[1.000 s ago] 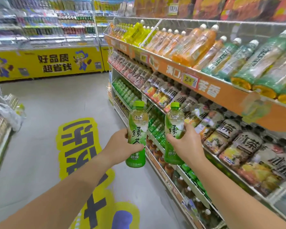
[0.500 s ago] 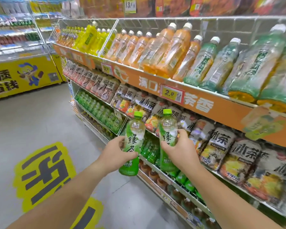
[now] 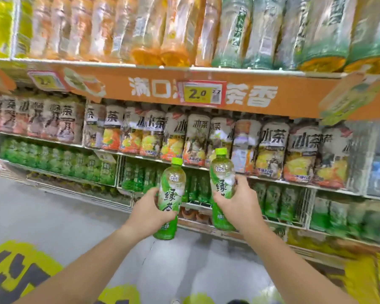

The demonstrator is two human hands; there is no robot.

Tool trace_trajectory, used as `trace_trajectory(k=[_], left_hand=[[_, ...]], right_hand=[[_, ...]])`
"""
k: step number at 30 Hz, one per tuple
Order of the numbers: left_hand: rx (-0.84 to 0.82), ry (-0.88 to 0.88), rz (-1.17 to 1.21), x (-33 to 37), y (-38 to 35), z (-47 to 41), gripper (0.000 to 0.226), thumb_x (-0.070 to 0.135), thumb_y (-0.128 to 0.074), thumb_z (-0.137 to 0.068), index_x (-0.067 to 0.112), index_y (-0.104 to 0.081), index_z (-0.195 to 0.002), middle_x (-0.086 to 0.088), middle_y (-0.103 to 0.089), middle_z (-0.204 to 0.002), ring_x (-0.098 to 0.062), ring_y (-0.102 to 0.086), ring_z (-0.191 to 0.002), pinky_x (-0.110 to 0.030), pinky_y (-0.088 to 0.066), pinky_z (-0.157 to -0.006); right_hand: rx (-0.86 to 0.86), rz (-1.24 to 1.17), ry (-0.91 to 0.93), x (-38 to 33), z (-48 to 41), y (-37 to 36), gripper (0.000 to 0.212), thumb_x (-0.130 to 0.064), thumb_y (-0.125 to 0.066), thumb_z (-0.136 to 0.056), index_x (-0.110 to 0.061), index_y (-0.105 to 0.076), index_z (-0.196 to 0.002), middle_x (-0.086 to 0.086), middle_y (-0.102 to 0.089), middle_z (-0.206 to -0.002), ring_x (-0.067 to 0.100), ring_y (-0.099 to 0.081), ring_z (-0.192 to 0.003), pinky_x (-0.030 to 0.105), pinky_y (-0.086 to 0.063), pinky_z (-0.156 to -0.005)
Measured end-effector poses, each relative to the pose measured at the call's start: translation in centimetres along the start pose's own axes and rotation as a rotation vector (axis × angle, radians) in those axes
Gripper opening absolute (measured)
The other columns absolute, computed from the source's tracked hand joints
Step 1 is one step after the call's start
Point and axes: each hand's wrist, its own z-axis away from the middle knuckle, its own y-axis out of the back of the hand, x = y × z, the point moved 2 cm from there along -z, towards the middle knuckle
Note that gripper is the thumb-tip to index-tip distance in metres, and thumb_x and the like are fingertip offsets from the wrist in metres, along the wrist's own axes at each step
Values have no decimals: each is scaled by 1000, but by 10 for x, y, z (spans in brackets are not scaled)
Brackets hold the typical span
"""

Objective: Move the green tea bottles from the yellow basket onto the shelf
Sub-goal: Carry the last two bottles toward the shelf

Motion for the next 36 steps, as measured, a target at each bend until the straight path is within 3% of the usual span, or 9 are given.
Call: trace_trajectory(k=[5,10,15,19,24,27,31,33,36], left_hand=[[-122,20,-32,-22,-34,-12,48,13,-84,-66,21,-56,-105,4,-71,-94,-11,-69,-84,-35,-58,-78],[-214,41,-54,-52,-81,-33,52,16,-84,-61,23,-54,-102,4,-72,-91,-11,-70,-81,-40,-58,-80],[-214,45,-57,-74,-132,-76,50,24,-84,-59,28,-54,-99,8,-71,-89,-6,-66,-81,-26,-54,-75],[-185,-15,-60,-89,-173,-128,49,28,-85,-61,30,-53,-98,15,-68,-88,-1,-65,-81,-20,-51,-71],[-125,-88,-13,-95,-213,-191,47,31,-85,-63,37,-53,-96,17,-69,-84,-3,-66,-79,-32,-55,-82],[-78,-139,-16,-97,-234,-223,44,27,-84,-64,28,-57,-98,7,-73,-87,-12,-69,-77,-38,-58,-75],[-32,-168,5,-94,-262,-253,31,21,-83,-68,24,-57,-84,6,-68,-77,-15,-66,-66,-34,-56,-61],[-16,-190,1,-94,-275,-265,32,24,-83,-70,25,-52,-79,9,-55,-66,-10,-53,-55,-26,-44,-47],[-26,-216,64,-99,-288,-278,25,19,-82,-71,22,-60,-82,7,-61,-66,-2,-53,-50,-14,-38,-44]], right_hand=[[22,-13,-121,39,25,-20,49,-41,-76,-82,-20,-49,-117,-8,-53,-64,-1,-53,-51,17,-32,-41],[5,49,-228,90,33,-38,46,-45,-75,-80,-23,-51,-111,-11,-58,-73,0,-53,-60,19,-34,-46],[17,36,-260,141,6,-63,37,-38,-78,-78,-28,-53,-105,-11,-65,-75,0,-60,-66,23,-43,-55],[39,31,-268,182,-37,-90,41,-43,-76,-77,-32,-54,-108,-10,-68,-79,11,-66,-70,38,-55,-64],[72,55,-253,221,-99,-113,38,-44,-77,-78,-34,-43,-91,-4,-67,-65,12,-65,-54,35,-55,-57],[80,80,-233,234,-130,-120,42,-45,-75,-81,-33,-39,-97,-4,-58,-57,9,-56,-45,30,-45,-45],[65,76,-267,255,-170,-132,52,-49,-74,-81,-21,-48,-118,-2,-66,-84,9,-60,-66,19,-40,-48],[74,92,-265,262,-188,-137,60,-51,-74,-81,-21,-49,-127,-1,-68,-107,20,-66,-87,18,-44,-66],[114,123,-244,269,-208,-144,50,-49,-73,-80,-24,-47,-114,0,-63,-103,26,-59,-85,29,-45,-72]])
